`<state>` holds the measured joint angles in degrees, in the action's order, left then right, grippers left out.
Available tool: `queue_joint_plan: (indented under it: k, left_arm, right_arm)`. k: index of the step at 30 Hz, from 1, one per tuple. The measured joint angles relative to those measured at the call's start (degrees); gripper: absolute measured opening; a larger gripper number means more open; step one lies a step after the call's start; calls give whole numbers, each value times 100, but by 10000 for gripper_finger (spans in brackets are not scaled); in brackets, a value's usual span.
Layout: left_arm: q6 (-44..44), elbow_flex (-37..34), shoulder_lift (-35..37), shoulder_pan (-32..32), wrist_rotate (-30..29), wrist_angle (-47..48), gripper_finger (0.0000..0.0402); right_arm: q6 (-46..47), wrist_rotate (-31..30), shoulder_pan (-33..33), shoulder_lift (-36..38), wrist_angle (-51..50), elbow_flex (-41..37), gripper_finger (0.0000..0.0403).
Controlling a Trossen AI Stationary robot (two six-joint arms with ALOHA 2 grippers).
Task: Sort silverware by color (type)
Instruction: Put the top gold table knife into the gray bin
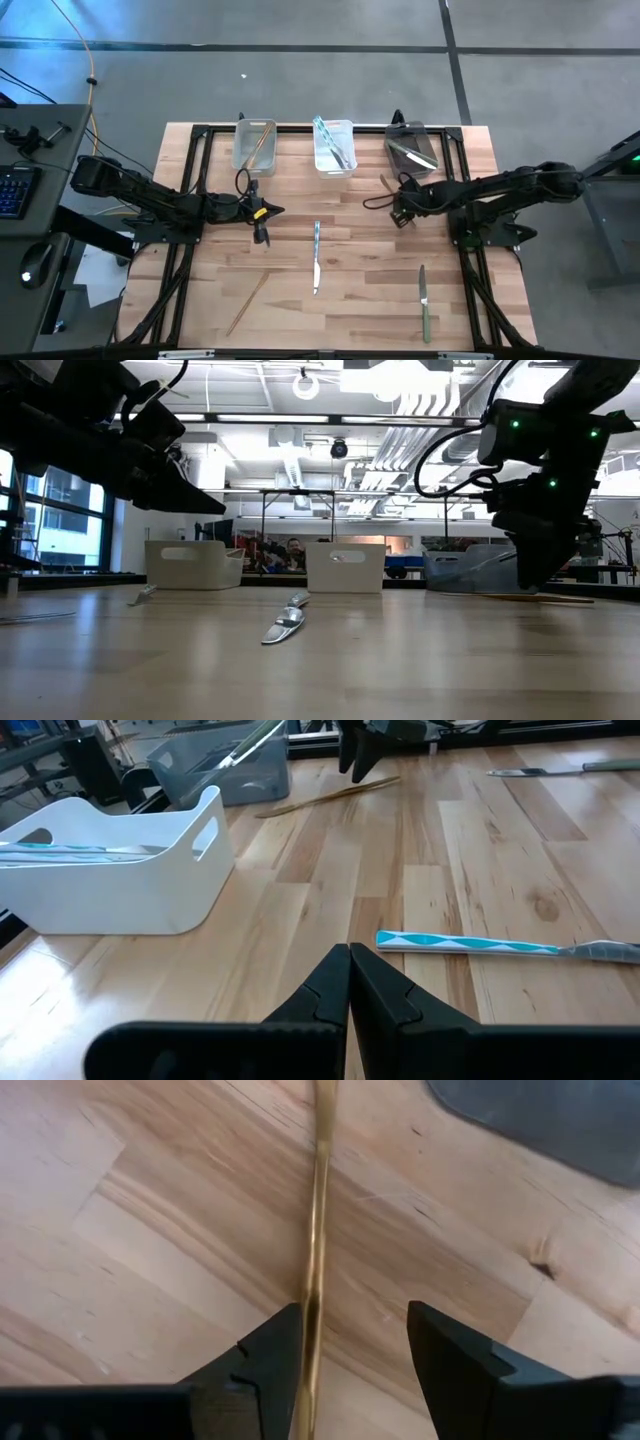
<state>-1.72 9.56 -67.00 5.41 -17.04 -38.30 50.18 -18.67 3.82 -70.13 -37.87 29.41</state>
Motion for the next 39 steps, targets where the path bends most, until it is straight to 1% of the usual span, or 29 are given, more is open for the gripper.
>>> queue_joint_plan:
  k: [14,23,27,30,36,39]
  left_arm:
    - [20,0,0,0,-2,106,0]
    - [61,0,0,0,-4,111,0]
    - [76,0,0,0,-9,108,0]
    - [154,0,2,-2,-9,99,0]
    - [169,0,1,-2,-8,102,0]
    - [281,0,2,-4,98,109,0]
  right_arm:
    - [-225,190,109,0,169,-21,167]
    - [-114,188,102,33,1127,-750,163]
    - [-91,153,98,28,1204,-831,134]
    - [-132,158,101,19,1343,-842,98]
    - [-524,287,71,11,1585,-857,25]
    - [-697,264,-69,3,1800,-867,6]
